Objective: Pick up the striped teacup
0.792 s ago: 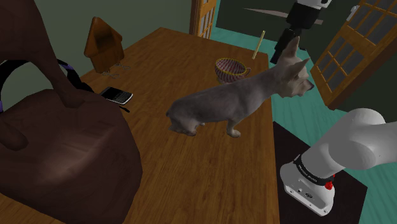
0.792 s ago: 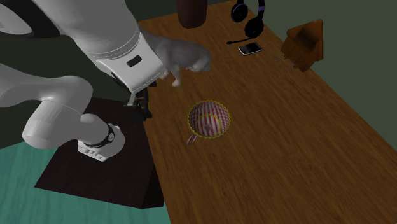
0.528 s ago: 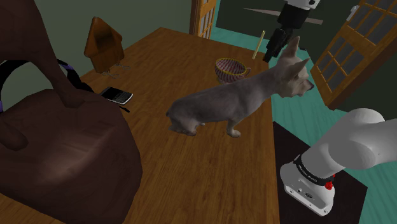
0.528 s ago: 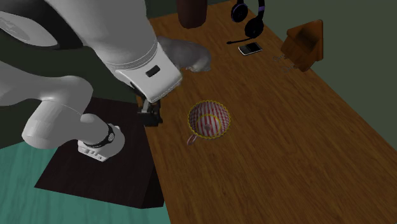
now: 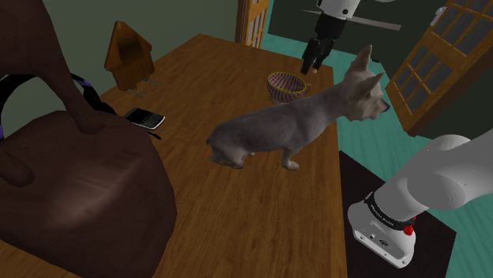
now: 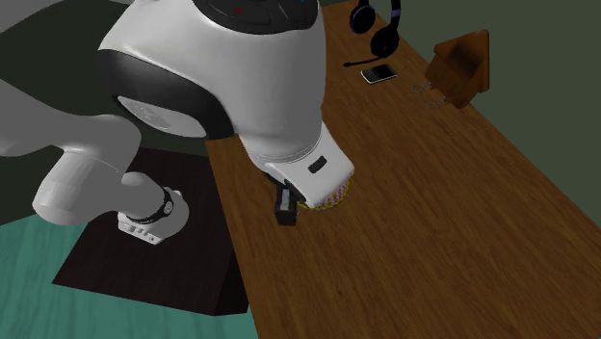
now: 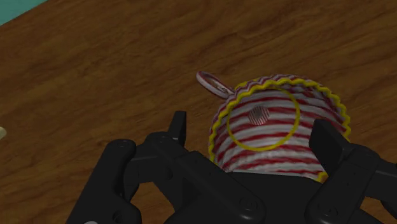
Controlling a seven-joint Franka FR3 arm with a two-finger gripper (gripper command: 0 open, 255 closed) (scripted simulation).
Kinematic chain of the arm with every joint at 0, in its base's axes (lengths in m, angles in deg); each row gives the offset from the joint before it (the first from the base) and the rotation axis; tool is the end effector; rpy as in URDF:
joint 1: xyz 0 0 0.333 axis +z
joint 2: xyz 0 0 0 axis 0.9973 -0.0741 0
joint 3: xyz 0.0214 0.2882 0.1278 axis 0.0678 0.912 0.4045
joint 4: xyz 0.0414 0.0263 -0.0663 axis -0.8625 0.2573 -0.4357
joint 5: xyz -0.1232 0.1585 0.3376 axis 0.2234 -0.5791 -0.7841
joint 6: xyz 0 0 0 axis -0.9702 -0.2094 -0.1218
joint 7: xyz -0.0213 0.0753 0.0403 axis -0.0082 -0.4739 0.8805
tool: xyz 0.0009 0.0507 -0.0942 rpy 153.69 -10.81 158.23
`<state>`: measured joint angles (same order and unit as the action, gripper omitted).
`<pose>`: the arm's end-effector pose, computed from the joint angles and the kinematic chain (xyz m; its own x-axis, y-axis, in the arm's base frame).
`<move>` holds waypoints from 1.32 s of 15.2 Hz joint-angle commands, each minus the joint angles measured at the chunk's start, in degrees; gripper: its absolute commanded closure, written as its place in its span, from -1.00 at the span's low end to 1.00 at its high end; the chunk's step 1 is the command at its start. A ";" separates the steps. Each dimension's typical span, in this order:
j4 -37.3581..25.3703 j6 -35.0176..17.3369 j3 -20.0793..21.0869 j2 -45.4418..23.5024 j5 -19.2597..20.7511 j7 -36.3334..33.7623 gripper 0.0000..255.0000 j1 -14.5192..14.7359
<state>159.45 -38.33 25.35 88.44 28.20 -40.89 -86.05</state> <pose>0.4375 -0.0213 0.5426 0.9933 0.1130 0.0247 0.1149 -0.9879 -0.1037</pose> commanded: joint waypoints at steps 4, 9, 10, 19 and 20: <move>-3.52 -3.69 -0.77 -7.29 -0.37 0.83 -1.00 -0.28; -0.21 -7.54 -0.78 -7.86 -0.54 1.24 -1.00 -0.26; 0.77 -8.76 -0.79 -8.10 -0.60 1.37 -1.00 -0.25; 0.74 -8.75 -0.78 -8.11 -0.60 1.36 1.00 -0.25; 0.76 -8.76 -0.77 -8.10 -0.60 1.35 1.00 -0.25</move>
<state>160.16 -47.12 24.57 80.37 27.59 -39.52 -86.30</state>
